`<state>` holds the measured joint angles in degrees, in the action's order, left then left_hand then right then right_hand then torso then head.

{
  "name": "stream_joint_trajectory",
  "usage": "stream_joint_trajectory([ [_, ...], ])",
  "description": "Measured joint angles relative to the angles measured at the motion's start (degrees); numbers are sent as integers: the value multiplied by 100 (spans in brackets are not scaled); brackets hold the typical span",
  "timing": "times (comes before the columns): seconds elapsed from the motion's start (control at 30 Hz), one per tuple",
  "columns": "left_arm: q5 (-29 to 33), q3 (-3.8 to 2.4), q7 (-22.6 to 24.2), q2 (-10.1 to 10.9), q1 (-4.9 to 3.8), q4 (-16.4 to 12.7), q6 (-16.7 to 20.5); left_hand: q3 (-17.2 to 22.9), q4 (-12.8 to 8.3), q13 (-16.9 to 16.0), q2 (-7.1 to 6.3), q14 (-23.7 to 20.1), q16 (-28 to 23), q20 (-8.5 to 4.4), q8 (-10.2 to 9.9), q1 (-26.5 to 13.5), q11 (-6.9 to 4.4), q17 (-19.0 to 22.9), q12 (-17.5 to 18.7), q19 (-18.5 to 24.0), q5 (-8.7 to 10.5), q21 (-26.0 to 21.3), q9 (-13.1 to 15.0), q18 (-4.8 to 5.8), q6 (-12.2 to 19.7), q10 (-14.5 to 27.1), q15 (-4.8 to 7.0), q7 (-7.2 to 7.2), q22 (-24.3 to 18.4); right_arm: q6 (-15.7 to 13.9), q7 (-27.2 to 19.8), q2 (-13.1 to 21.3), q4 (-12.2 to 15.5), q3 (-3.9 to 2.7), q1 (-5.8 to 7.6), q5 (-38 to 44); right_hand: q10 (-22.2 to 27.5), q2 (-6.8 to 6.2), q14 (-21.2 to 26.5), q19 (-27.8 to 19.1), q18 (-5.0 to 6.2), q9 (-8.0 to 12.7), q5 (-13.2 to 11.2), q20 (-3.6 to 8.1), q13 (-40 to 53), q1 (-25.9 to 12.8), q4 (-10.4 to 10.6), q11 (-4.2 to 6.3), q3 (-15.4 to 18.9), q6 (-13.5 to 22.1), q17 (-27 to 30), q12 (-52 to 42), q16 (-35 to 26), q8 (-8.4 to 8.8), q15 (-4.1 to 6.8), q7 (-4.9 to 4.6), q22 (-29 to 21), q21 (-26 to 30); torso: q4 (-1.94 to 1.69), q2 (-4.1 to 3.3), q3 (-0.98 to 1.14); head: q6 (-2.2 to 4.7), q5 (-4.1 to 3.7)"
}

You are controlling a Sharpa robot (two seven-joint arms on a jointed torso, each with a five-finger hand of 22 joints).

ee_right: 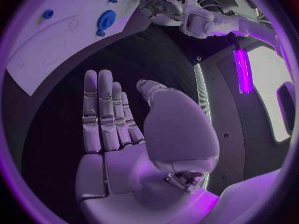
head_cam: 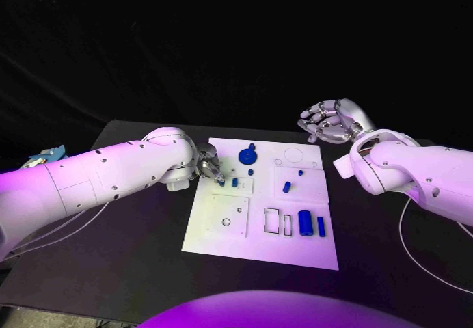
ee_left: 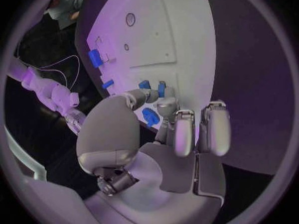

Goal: Assemble the parts on the task board

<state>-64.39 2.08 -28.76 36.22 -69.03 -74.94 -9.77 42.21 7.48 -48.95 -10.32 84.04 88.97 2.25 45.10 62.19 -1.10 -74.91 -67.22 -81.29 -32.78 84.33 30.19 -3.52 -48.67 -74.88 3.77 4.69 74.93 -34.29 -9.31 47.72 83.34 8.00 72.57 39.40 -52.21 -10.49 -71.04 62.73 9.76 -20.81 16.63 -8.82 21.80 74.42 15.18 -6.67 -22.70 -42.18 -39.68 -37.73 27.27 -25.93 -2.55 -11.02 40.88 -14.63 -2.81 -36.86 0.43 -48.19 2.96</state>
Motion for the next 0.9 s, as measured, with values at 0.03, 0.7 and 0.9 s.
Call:
stream_joint_trajectory([
  [0.03, 0, 0, 1, 0, 1, -2, -5, 0, 0, 8, 0, 0, 0, 0, 0, 0, 0, 0, 0, 0, 0, 0, 0, 0, 0, 0, 0, 0, 0, 0, 0, -1, 0, 0, 0, 0, 0, 0, 0, 0, -1, 0, 0, 0, 0, 0, 0, 0, 0, 0, 0, 0, 0, 0, 0, 0, 0, 0, -1, 0, 1, -1, 1],
  [0.7, 10, -3, 106, 29, 13, -6, -20, -48, -48, -56, 1, 1, 34, -20, 64, 1, -41, 0, -35, -20, -101, 0, 3, 0, -1, -43, 43, -1, -1, -1, -5, -2, -4, 0, -10, -2, 0, 0, 0, 0, 0, 0, 0, 0, 0, 0, 0, 0, 0, 0, 1, 0, 0, 0, 0, 0, 0, 0, 4, 2, -4, -2, 19],
  [0.9, 29, -14, 140, 4, 13, 31, -29, -48, -48, -55, 1, 1, 34, -20, 65, 1, -40, 0, -35, -20, -102, 0, 103, 0, -3, -43, 42, -3, -1, -1, -6, -3, -4, 0, -12, -2, 0, 0, 0, 0, -1, 0, 0, 0, 1, 0, 0, 0, 0, 0, 2, 0, 0, 0, 0, 0, 0, 0, 4, 0, -3, -2, 12],
])
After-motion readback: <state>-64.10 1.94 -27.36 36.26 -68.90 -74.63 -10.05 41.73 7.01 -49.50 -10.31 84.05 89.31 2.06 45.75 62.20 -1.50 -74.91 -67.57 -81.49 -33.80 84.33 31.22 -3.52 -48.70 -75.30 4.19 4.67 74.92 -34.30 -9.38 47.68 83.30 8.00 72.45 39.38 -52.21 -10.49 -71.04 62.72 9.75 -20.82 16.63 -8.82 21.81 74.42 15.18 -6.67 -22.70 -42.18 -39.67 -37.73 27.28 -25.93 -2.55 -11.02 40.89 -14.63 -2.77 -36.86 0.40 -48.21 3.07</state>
